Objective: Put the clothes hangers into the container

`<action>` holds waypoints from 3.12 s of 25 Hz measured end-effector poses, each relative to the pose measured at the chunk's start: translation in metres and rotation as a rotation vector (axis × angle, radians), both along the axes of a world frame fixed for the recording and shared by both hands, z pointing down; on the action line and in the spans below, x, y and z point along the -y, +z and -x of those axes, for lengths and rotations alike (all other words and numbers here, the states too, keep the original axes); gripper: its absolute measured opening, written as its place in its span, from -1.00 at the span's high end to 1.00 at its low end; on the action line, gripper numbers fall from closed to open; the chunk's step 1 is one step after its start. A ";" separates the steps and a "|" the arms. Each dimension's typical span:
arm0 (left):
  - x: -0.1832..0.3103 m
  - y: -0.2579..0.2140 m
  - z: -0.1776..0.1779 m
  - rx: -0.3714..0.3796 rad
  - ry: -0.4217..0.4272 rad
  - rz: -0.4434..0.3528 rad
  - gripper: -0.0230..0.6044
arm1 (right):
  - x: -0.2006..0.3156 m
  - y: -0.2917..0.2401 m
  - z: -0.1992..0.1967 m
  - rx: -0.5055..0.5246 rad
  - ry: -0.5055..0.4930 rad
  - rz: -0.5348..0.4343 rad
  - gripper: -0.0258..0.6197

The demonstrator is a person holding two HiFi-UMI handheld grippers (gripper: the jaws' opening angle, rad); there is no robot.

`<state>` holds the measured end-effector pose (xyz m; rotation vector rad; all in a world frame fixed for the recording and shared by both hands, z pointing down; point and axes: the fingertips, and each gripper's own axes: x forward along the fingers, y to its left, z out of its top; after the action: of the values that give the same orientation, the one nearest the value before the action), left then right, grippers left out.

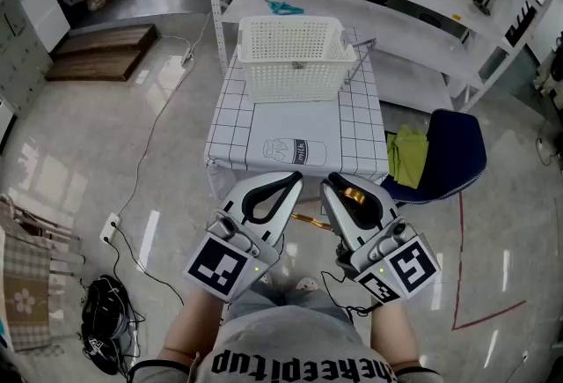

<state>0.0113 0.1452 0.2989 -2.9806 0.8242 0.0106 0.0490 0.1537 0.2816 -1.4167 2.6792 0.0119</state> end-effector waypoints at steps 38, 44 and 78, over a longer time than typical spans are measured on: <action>0.070 0.001 0.049 -0.026 0.038 -0.014 0.89 | 0.068 -0.017 0.013 0.050 0.156 -0.029 0.74; 0.098 -0.001 0.034 -0.032 -0.002 -0.017 0.89 | 0.096 -0.025 -0.009 0.077 0.127 -0.045 0.74; 0.201 -0.004 -0.072 -0.027 -0.290 -0.076 0.89 | 0.215 -0.030 -0.126 0.126 -0.153 -0.074 0.74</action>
<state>0.0834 -0.0561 0.2950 -2.7679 1.2210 0.0692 0.1750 -0.0615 0.2512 -1.1482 2.6459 0.0090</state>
